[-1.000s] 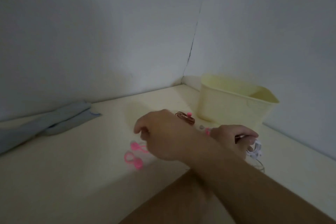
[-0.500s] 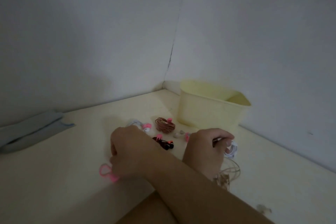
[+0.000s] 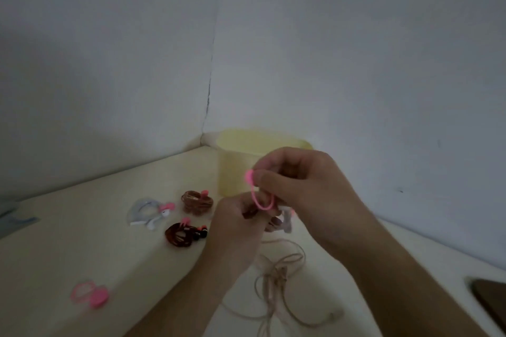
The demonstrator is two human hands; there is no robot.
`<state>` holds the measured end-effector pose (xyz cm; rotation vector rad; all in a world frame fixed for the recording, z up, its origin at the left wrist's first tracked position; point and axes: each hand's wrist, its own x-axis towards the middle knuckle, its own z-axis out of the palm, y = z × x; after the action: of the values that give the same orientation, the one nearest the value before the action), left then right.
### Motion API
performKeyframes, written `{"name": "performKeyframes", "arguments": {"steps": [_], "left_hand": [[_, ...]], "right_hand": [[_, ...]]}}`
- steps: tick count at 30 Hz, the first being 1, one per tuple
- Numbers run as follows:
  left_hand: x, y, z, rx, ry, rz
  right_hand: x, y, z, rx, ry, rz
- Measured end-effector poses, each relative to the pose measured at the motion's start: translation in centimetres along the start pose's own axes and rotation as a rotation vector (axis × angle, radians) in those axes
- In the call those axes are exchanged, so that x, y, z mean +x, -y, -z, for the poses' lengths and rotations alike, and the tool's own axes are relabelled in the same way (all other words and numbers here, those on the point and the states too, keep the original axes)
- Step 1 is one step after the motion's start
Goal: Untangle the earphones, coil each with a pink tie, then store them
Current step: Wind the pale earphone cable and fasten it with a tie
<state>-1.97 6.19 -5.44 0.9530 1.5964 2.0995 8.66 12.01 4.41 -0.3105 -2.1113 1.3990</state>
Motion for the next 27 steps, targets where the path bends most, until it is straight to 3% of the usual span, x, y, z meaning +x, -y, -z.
{"name": "performKeyframes", "arguments": {"steps": [3,10,20,27], "left_hand": [[-0.1,0.0,0.0,0.004,0.02,-0.048],[-0.5,-0.1,-0.7,-0.018,0.027,-0.002],[-0.9,-0.2,-0.6,0.035,0.01,-0.03],[-1.0,-0.1,-0.7,0.106,0.042,-0.056]], "right_hand": [[-0.7,-1.9,3.9,0.087,-0.049,-0.082],[-1.3,-4.0,5.9,-0.095,0.036,-0.172],[-0.9,-5.4,4.0,-0.604,-0.11,-0.104],[-0.9,-6.2,3.0,-0.805,-0.02,-0.069]]}}
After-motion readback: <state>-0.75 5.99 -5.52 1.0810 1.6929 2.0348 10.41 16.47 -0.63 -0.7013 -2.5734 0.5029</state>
